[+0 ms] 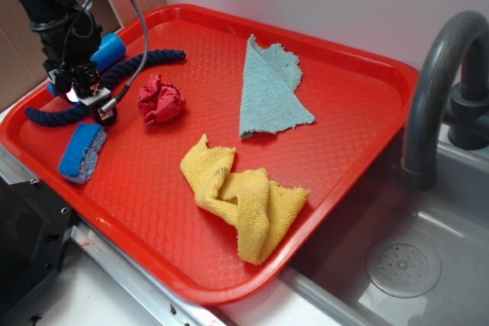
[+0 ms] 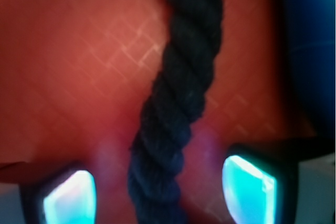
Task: Grab the blue rope.
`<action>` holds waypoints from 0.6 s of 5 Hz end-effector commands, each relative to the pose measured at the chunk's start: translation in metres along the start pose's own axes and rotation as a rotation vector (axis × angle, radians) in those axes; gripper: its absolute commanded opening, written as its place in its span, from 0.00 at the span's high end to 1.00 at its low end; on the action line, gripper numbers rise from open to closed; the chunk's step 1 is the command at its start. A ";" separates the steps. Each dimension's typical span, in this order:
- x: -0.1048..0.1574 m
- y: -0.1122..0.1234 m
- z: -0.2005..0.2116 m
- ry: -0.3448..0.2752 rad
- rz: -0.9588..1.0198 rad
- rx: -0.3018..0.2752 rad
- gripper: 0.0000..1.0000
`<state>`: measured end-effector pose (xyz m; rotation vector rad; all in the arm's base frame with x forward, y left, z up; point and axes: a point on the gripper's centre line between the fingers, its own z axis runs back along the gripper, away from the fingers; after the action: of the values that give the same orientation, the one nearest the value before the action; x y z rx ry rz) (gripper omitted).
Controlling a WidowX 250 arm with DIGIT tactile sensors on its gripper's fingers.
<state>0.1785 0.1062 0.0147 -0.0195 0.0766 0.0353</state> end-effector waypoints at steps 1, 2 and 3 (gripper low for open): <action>0.001 0.000 -0.016 0.014 -0.023 -0.023 1.00; -0.001 0.003 -0.019 0.012 -0.029 -0.047 1.00; -0.002 0.003 -0.020 0.012 -0.038 -0.057 1.00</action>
<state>0.1806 0.1112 0.0054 -0.0551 0.0651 0.0199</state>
